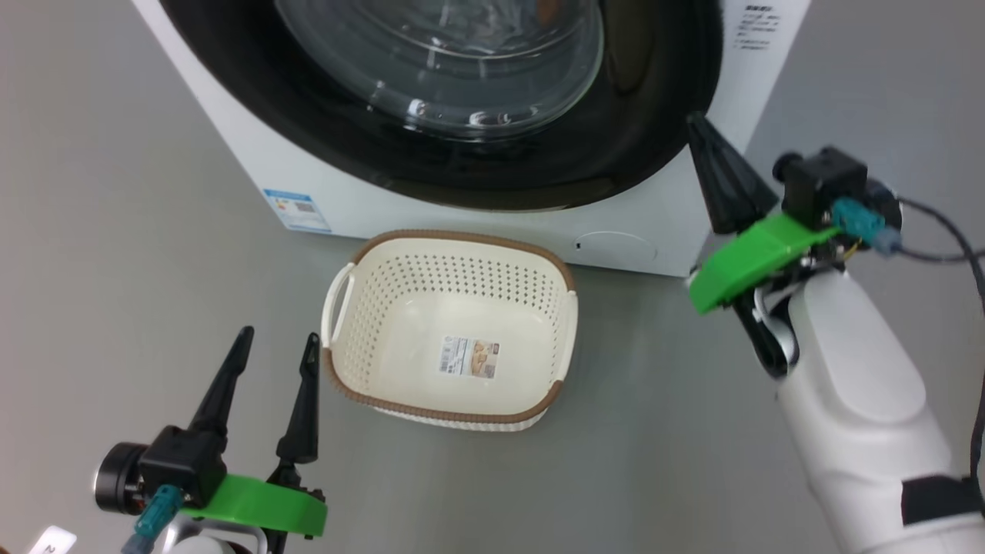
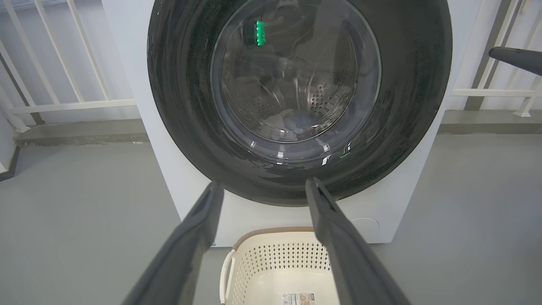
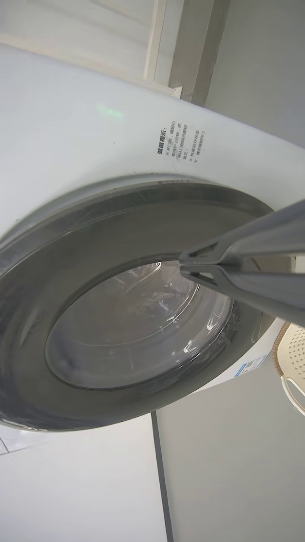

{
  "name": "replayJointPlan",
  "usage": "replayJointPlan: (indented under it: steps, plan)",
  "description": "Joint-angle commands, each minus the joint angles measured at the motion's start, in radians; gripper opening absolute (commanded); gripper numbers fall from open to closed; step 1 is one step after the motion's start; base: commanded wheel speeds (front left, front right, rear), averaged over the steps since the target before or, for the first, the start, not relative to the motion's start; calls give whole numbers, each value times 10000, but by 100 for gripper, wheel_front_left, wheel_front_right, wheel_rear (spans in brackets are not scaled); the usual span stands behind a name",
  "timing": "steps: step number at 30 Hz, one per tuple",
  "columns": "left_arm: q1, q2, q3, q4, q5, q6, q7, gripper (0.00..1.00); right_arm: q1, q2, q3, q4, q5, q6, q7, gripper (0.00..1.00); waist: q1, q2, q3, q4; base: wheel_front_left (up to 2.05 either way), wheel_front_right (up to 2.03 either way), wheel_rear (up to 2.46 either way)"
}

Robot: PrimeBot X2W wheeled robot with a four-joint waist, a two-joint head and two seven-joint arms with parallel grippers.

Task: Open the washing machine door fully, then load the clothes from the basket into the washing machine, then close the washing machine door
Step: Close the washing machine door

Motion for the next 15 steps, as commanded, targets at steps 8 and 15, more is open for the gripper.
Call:
replayJointPlan:
  steps: [8,15]
  plan:
    - [191,377,318,-48,14,-83,-122,100,1865,262,-123,-1589,209,4,-47,100,0,0,-772,-778,0,0,0]
    - [375,486,282,81,-18,-54,-121,100,3226,371,-657,-2326,134,4,-47,100,0,0,-1238,-1160,0,0,0]
